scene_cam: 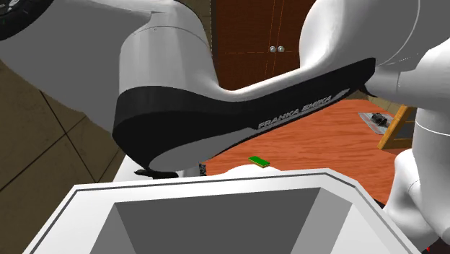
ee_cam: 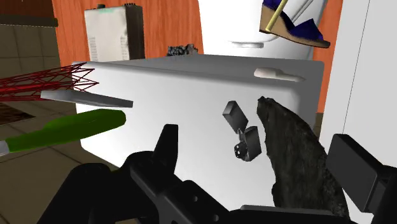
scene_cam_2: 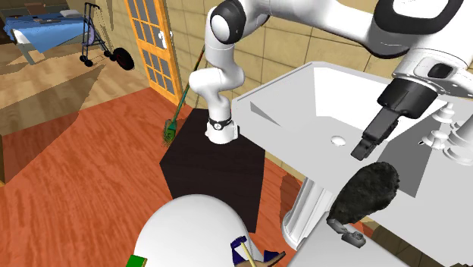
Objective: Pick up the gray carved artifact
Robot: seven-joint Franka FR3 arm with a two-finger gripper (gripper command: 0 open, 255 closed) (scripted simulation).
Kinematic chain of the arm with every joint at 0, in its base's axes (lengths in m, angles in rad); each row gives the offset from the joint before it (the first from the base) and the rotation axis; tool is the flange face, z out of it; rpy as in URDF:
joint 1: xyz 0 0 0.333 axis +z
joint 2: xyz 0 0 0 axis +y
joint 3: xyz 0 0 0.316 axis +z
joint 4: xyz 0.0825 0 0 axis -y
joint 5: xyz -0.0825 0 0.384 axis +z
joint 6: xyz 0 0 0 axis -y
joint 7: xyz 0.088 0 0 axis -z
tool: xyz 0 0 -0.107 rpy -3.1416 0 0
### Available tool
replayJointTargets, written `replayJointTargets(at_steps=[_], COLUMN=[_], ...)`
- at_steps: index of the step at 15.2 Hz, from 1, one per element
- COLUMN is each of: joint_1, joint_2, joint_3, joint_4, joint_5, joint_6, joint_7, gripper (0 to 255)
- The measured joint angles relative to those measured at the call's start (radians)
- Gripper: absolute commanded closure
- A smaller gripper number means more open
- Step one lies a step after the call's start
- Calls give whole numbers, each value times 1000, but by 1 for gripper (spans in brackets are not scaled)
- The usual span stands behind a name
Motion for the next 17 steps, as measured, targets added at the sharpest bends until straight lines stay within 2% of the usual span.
replayJointTargets(at_steps=[4,11,12,17], joint_1=[86,81,79,78], joint_2=[99,108,106,105], joint_3=[6,6,6,7], joint_4=[96,23,16,10], joint_5=[-83,-92,-91,-91], joint_6=[-31,30,35,38], joint_7=[-23,21,24,27], gripper=[0,0,255,255])
